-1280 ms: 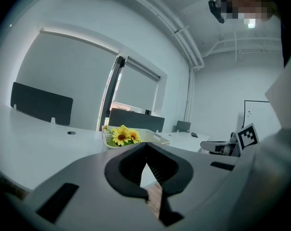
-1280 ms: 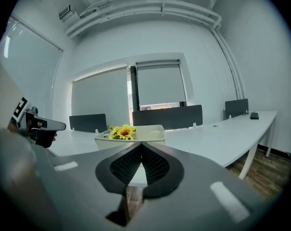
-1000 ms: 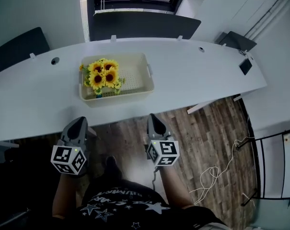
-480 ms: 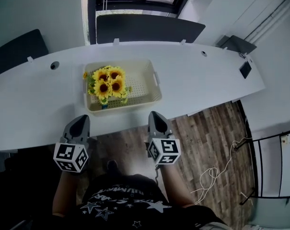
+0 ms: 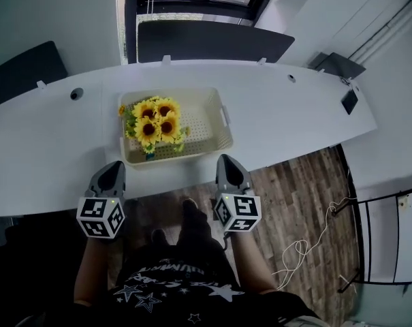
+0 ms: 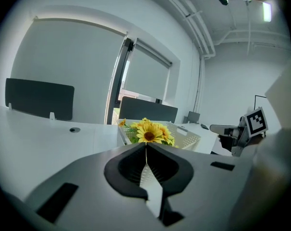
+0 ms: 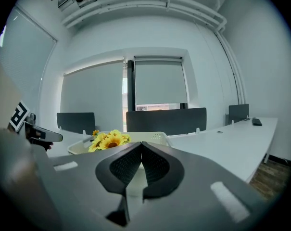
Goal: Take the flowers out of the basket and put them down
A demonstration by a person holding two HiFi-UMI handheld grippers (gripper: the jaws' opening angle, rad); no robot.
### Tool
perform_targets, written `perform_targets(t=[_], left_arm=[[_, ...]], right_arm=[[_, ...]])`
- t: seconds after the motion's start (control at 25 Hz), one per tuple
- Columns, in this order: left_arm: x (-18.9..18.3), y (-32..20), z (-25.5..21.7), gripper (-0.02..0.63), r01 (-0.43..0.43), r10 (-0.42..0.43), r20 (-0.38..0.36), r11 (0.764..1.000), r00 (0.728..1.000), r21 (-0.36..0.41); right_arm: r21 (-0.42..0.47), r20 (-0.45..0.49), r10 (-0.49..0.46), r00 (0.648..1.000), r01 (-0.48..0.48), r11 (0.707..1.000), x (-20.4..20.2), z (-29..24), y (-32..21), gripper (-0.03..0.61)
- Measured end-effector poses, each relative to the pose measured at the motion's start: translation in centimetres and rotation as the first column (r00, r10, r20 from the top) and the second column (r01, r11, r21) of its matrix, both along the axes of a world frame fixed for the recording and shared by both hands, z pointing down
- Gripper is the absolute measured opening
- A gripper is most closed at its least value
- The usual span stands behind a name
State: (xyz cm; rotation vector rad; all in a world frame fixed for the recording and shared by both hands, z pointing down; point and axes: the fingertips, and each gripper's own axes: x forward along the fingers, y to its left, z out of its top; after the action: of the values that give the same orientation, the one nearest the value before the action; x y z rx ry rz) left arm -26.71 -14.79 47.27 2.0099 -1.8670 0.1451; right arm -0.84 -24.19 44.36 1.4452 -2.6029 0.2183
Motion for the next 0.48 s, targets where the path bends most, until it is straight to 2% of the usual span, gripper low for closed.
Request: perform_targets(t=[0.12,0.48], left_arm=[[-0.3,-0.5,0.4,0.011,0.019,-0.019,-0.026,1.000,0.999,-0.016],[-1.0,-2.3,1.3,0.011,0.095,-0.096,-0.014,0.992,0.995,-0.088]], right_arm=[[0.016,-0.006,-0.012,1.000,0.012,1.000,-0.2,-0.3,-1.7,0.003],[0.023,-0.028,-0.131,0.991,0.131,0.991,-2.1,-0.8,-6.7,0.004]])
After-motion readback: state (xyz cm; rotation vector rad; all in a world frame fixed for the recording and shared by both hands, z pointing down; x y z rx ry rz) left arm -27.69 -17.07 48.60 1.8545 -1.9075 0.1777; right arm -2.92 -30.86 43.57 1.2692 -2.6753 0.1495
